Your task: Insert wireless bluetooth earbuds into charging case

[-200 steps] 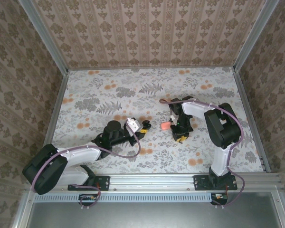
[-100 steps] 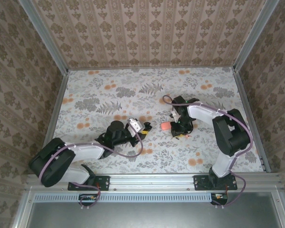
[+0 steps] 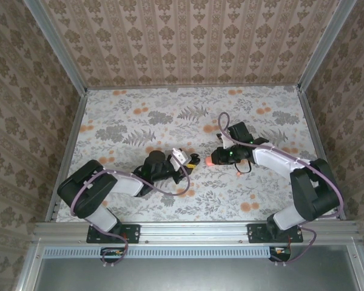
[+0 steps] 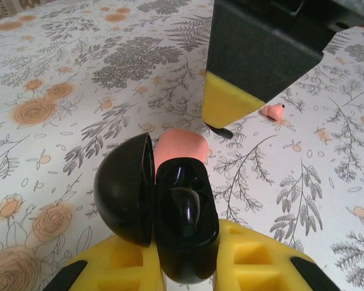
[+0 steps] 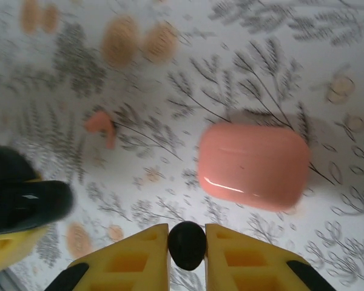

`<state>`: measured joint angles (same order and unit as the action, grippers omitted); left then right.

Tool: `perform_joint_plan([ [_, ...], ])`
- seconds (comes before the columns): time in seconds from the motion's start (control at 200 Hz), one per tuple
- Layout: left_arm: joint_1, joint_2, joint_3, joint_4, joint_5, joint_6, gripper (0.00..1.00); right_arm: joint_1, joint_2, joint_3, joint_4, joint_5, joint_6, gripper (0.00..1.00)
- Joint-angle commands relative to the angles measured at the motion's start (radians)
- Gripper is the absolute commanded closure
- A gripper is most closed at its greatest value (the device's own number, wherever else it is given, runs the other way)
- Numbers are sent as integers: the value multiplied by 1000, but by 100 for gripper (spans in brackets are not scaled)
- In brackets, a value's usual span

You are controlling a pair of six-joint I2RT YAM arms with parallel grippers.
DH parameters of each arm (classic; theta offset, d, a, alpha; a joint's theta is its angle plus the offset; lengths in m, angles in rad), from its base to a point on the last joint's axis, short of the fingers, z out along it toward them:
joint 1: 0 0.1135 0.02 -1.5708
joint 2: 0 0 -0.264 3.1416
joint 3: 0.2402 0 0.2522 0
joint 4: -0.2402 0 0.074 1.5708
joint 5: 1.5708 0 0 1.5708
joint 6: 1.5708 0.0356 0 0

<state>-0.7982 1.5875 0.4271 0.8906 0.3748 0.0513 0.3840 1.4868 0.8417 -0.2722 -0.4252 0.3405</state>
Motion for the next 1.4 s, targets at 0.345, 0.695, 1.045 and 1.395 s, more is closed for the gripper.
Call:
perform_joint_plan([
  [0.345, -7, 59, 70, 121, 53, -57, 87, -3, -215, -231, 539, -128, 171, 79],
  [0.695, -7, 65, 75, 138, 56, -74, 87, 20, -246, -265, 644, -133, 207, 79],
  [1.045, -7, 61, 80, 140, 59, -78, 87, 51, -209, -258, 686, -127, 216, 79],
  [1.395, -5, 50, 78, 160, 49, -88, 87, 72, -180, -257, 709, -126, 221, 79],
])
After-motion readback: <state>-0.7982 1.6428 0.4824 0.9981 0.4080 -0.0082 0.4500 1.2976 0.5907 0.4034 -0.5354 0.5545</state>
